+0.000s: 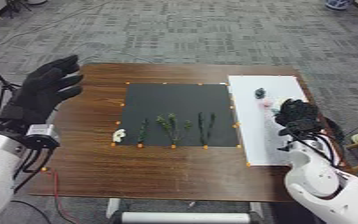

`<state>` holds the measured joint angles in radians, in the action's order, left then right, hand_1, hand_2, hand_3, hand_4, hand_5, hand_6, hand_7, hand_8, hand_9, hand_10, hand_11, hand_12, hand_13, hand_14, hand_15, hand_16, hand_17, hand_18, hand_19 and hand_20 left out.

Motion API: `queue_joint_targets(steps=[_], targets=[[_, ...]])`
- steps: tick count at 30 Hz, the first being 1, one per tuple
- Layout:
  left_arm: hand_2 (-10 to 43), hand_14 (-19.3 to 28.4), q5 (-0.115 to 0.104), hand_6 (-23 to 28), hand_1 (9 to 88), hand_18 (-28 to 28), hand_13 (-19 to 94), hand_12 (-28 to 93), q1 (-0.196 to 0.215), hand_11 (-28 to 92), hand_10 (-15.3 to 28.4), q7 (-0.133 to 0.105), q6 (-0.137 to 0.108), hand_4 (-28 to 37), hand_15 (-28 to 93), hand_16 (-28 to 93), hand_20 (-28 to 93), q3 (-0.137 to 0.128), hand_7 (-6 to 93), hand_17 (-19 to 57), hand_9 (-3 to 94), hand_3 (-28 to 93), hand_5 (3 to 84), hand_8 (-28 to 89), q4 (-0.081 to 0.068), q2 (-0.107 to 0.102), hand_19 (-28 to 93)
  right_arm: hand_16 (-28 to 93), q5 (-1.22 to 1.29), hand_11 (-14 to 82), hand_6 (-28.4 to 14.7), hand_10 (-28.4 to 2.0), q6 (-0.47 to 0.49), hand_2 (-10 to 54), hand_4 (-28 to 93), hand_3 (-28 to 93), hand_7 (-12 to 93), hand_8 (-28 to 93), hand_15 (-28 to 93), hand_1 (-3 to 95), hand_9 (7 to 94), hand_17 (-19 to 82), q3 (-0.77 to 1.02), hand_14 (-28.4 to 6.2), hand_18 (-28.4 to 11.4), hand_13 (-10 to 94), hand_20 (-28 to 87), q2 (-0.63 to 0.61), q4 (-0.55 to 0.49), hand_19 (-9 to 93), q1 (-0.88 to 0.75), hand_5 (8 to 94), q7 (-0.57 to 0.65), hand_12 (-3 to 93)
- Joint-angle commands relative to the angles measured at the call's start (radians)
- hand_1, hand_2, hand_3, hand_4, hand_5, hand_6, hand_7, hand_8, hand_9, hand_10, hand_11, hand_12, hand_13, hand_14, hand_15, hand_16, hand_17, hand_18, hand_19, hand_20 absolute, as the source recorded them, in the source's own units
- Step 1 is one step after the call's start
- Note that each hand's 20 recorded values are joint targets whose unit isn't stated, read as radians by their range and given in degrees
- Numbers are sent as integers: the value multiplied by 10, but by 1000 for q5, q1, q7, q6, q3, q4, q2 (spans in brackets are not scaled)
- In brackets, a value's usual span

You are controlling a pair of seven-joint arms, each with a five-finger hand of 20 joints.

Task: Arrange flowers

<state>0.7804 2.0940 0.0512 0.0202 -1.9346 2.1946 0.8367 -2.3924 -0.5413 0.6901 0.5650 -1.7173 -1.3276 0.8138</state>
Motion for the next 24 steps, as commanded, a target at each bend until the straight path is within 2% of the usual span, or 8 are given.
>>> queue_joint_targets(steps=[1, 4, 8, 15, 16, 18, 21, 24], targets=[[-18, 126, -9, 16, 259, 192, 74, 194, -149, 220, 92, 28, 34, -270, 436, -48, 114, 69, 197, -107, 162, 691, 234, -97, -43, -84, 394, 358, 56, 233, 39, -63, -56, -78, -283, 795, 344, -2, 794, 473, 839, 386, -273, -70, -201, 686, 546, 85, -56, 930, 395, 774, -182, 437], [-16, 126, -7, 16, 259, 192, 74, 194, -213, 220, 92, 29, 42, -269, 435, -47, 115, 106, 196, -107, 163, 688, 235, -97, -59, -111, 395, 360, 78, 228, 40, -62, -58, -81, -283, 798, 341, -1, 794, 472, 842, 387, -378, -68, -200, 687, 546, 169, -13, 931, 524, 777, -231, 440], [-14, 126, -8, 16, 260, 192, 74, 195, -264, 220, 91, 28, 44, -268, 433, -47, 115, 135, 196, -107, 162, 686, 234, -97, -71, -128, 395, 362, 108, 224, 39, -61, -62, -82, -283, 799, 339, -1, 796, 472, 843, 388, -521, -67, -200, 687, 547, 259, 32, 932, 665, 778, -274, 444], [-10, 128, -5, 18, 263, 193, 75, 193, -288, 218, 93, 27, 34, -264, 433, -47, 114, 145, 194, -107, 164, 678, 235, -96, -78, -136, 395, 365, 136, 216, 39, -60, -25, -84, -283, 802, 336, 0, 797, 470, 846, 389, -673, -65, -200, 688, 550, 398, 73, 932, 779, 780, -292, 447], [-9, 128, -7, 19, 263, 194, 75, 193, -289, 217, 93, 19, 30, -262, 432, -47, 114, 146, 192, -107, 164, 677, 235, -95, -78, -139, 395, 365, 152, 216, 40, -60, -57, -84, -283, 803, 335, 0, 797, 469, 846, 389, -726, -65, -200, 688, 550, 420, 85, 932, 817, 780, -272, 447], [-8, 129, -6, 19, 264, 194, 75, 193, -299, 215, 94, 17, 28, -259, 433, -46, 114, 153, 190, -108, 164, 674, 235, -94, -82, -140, 395, 365, 160, 215, 40, -60, -24, -84, -283, 803, 334, -2, 797, 468, 846, 390, -738, -65, -199, 688, 551, 454, 99, 932, 825, 780, -269, 447], [-5, 132, -13, 21, 267, 195, 76, 192, -302, 214, 96, -10, 16, -256, 434, -46, 111, 164, 187, -104, 165, 670, 235, -93, -84, -147, 393, 366, 177, 212, 40, -59, -26, -83, -283, 802, 334, -2, 798, 468, 847, 391, -770, -65, -199, 689, 552, 512, 157, 932, 847, 780, -284, 445], [-4, 136, -9, 24, 268, 190, 78, 190, -304, 211, 100, -8, 17, -249, 436, -49, 105, 166, 182, -98, 168, 668, 235, -92, -81, -148, 390, 366, 188, 211, 41, -58, -11, -84, -283, 803, 333, -4, 798, 468, 848, 391, -813, -65, -198, 689, 553, 560, 189, 932, 867, 781, -262, 445]])
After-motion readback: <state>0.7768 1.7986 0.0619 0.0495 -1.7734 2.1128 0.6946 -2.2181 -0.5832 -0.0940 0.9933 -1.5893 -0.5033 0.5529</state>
